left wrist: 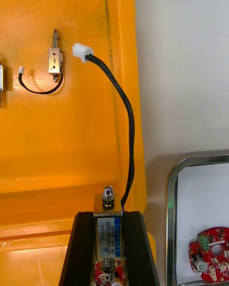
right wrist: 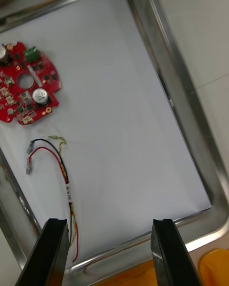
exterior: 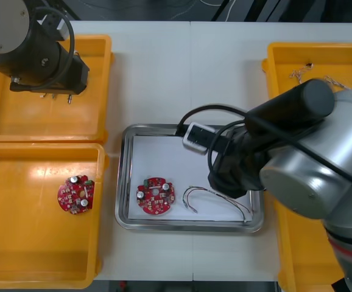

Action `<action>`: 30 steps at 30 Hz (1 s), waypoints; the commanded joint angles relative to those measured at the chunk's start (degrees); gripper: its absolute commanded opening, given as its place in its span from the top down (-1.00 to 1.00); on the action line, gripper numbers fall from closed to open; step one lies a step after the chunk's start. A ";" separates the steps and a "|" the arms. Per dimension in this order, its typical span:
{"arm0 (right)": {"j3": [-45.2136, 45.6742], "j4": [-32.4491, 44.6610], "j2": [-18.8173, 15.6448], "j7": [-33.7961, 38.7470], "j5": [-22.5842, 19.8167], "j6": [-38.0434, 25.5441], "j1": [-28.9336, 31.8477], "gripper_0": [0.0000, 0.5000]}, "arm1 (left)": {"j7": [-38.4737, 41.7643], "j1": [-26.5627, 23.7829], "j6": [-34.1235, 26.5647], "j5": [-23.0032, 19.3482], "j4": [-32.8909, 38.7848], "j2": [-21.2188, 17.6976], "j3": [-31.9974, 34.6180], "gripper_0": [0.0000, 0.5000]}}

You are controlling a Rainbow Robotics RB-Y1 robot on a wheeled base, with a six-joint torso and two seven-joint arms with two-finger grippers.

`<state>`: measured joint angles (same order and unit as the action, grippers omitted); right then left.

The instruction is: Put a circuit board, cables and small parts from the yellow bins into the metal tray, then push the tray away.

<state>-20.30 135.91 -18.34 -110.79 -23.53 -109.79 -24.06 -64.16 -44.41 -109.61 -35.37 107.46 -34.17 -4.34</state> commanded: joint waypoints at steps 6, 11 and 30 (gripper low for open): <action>19.34 3.93 -8.11 2.77 -9.87 -0.21 -3.10 -1.00 | 0.09 0.11 -0.39 -0.58 1.78 1.47 1.88 1.00; 27.69 2.70 -11.10 3.12 -11.28 -0.21 -3.36 -1.00 | 0.61 0.11 -0.39 -0.23 1.96 2.70 1.88 1.00; 42.01 -18.57 -17.25 3.21 -7.23 -0.21 -11.36 -1.00 | 11.86 0.11 -0.39 7.24 5.92 9.38 -10.52 1.00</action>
<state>20.31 120.01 -33.70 -108.80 -33.42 -109.84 -30.53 -62.92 -44.39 -109.62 -29.38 110.50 -26.43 -11.34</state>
